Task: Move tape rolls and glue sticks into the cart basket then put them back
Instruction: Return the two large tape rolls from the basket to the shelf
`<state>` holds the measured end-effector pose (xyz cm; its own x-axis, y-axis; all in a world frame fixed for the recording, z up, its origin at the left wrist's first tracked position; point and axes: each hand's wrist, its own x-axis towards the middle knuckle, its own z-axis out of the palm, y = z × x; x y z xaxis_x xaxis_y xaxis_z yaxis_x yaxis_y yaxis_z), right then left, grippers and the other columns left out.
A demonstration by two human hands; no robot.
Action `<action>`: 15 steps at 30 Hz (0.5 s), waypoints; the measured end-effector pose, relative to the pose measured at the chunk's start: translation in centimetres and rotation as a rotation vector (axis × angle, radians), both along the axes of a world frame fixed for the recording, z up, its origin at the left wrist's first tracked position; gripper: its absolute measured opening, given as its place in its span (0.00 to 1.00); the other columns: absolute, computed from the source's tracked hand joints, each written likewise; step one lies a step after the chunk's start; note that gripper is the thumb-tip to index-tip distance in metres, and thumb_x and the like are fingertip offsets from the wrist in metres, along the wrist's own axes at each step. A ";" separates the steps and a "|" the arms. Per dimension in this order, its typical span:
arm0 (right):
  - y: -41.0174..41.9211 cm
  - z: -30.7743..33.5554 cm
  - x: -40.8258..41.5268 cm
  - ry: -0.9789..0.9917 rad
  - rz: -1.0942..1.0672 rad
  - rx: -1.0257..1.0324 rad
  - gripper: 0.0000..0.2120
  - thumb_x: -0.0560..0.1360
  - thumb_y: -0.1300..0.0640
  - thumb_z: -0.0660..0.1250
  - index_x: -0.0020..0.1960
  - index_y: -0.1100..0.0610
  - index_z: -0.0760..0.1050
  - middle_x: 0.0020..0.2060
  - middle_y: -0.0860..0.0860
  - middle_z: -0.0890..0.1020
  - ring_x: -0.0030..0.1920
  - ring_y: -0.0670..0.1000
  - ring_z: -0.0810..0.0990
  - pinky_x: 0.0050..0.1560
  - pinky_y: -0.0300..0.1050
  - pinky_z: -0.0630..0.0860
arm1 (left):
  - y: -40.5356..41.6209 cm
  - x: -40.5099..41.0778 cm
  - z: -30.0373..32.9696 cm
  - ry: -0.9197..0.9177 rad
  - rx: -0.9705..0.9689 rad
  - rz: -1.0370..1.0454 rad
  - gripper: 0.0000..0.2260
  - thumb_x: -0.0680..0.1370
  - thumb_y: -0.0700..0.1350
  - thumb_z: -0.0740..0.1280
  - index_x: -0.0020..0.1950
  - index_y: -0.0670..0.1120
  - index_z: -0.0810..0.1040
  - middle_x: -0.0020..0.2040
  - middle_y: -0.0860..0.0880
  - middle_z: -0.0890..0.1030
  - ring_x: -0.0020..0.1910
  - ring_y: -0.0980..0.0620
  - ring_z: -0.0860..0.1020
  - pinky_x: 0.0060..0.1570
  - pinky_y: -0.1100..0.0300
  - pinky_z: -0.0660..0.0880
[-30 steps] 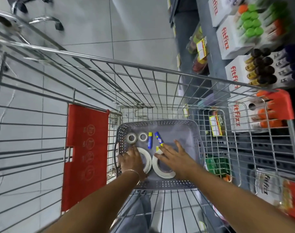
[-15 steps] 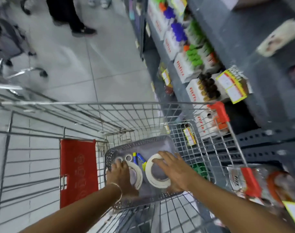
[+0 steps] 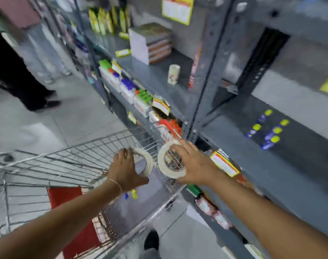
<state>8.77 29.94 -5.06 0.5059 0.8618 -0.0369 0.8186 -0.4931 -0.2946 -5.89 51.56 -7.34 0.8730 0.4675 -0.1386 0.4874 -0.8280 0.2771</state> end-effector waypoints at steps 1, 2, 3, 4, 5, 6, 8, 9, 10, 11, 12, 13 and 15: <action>-2.1 1.3 -0.8 -0.008 -0.032 0.038 0.49 0.55 0.38 0.72 0.71 0.45 0.55 0.76 0.50 0.55 0.76 0.53 0.54 0.70 0.55 0.67 | -1.7 0.0 1.1 -0.022 0.015 -0.040 0.57 0.54 0.67 0.70 0.74 0.38 0.57 0.69 0.40 0.65 0.68 0.40 0.64 0.68 0.50 0.66; -4.4 2.2 -1.5 -0.021 -0.068 0.070 0.49 0.54 0.38 0.72 0.71 0.45 0.56 0.75 0.51 0.57 0.75 0.54 0.56 0.71 0.54 0.66 | -3.4 0.0 2.1 -0.048 0.028 -0.080 0.56 0.54 0.66 0.71 0.74 0.38 0.57 0.68 0.40 0.66 0.67 0.39 0.64 0.67 0.49 0.66; -6.8 3.0 -2.4 -0.043 -0.105 0.092 0.49 0.55 0.39 0.72 0.71 0.45 0.56 0.75 0.52 0.58 0.75 0.54 0.57 0.74 0.51 0.61 | -5.3 0.0 3.0 -0.076 0.037 -0.116 0.55 0.54 0.66 0.71 0.74 0.39 0.58 0.67 0.40 0.67 0.66 0.39 0.66 0.66 0.48 0.67; -9.2 3.6 -3.4 -0.060 -0.150 0.104 0.48 0.56 0.40 0.73 0.71 0.45 0.56 0.75 0.52 0.59 0.75 0.53 0.57 0.75 0.47 0.57 | -7.2 0.0 3.8 -0.107 0.043 -0.146 0.55 0.54 0.66 0.71 0.73 0.40 0.59 0.66 0.41 0.67 0.65 0.38 0.67 0.64 0.47 0.69; -11.8 4.3 -4.4 -0.075 -0.195 0.121 0.48 0.57 0.41 0.73 0.72 0.45 0.56 0.75 0.51 0.59 0.75 0.53 0.57 0.75 0.45 0.56 | -9.2 -0.1 4.6 -0.132 0.043 -0.181 0.56 0.54 0.67 0.70 0.74 0.40 0.58 0.67 0.41 0.66 0.65 0.38 0.67 0.63 0.47 0.69; -14.6 5.0 -5.5 -0.082 -0.248 0.134 0.48 0.57 0.41 0.74 0.72 0.44 0.55 0.75 0.50 0.58 0.74 0.53 0.58 0.75 0.47 0.59 | -11.5 -0.1 5.4 -0.138 0.036 -0.228 0.56 0.54 0.67 0.70 0.74 0.41 0.57 0.68 0.41 0.65 0.67 0.38 0.65 0.64 0.46 0.68; -20.1 6.5 -7.8 -0.092 -0.340 0.145 0.49 0.56 0.40 0.74 0.71 0.43 0.54 0.75 0.50 0.58 0.74 0.52 0.59 0.72 0.51 0.64 | -16.5 -0.1 7.2 -0.138 0.020 -0.319 0.56 0.55 0.66 0.71 0.75 0.41 0.54 0.69 0.42 0.63 0.69 0.39 0.62 0.67 0.46 0.65; -22.8 7.3 -8.9 -0.096 -0.387 0.145 0.49 0.56 0.40 0.74 0.71 0.43 0.54 0.76 0.50 0.57 0.74 0.52 0.58 0.71 0.52 0.64 | -19.0 -0.1 8.1 -0.163 0.023 -0.352 0.56 0.55 0.66 0.71 0.75 0.42 0.54 0.69 0.43 0.63 0.68 0.40 0.62 0.68 0.47 0.64; -25.5 8.0 -10.0 -0.102 -0.432 0.148 0.49 0.56 0.39 0.74 0.71 0.44 0.55 0.76 0.50 0.57 0.75 0.52 0.58 0.72 0.53 0.63 | -21.6 -0.1 9.0 -0.199 0.026 -0.375 0.55 0.55 0.65 0.71 0.75 0.42 0.55 0.68 0.43 0.64 0.68 0.40 0.63 0.68 0.47 0.64; -28.1 8.7 -11.1 -0.111 -0.474 0.153 0.49 0.56 0.39 0.74 0.72 0.45 0.55 0.75 0.50 0.57 0.75 0.52 0.57 0.72 0.53 0.62 | -24.2 0.0 9.7 -0.237 0.027 -0.397 0.55 0.54 0.65 0.70 0.75 0.42 0.56 0.68 0.43 0.65 0.67 0.40 0.64 0.67 0.47 0.64; -30.6 9.3 -12.1 -0.121 -0.518 0.157 0.50 0.55 0.39 0.73 0.72 0.46 0.55 0.75 0.50 0.58 0.75 0.52 0.57 0.72 0.52 0.61 | -26.6 0.1 10.3 -0.262 0.029 -0.426 0.54 0.54 0.65 0.70 0.74 0.42 0.58 0.67 0.43 0.66 0.66 0.41 0.65 0.67 0.48 0.64; -33.1 9.9 -13.2 -0.138 -0.561 0.166 0.50 0.55 0.39 0.73 0.72 0.46 0.56 0.75 0.50 0.58 0.75 0.52 0.57 0.72 0.52 0.61 | -29.1 0.4 10.8 -0.278 0.036 -0.464 0.54 0.54 0.66 0.69 0.74 0.42 0.59 0.67 0.43 0.68 0.65 0.41 0.66 0.67 0.48 0.65; -37.4 11.0 -15.0 -0.159 -0.643 0.186 0.49 0.55 0.40 0.73 0.71 0.45 0.56 0.75 0.50 0.58 0.75 0.52 0.57 0.72 0.51 0.60 | -33.7 0.8 11.8 -0.295 0.056 -0.542 0.55 0.53 0.70 0.69 0.73 0.42 0.60 0.65 0.44 0.70 0.64 0.42 0.68 0.66 0.49 0.66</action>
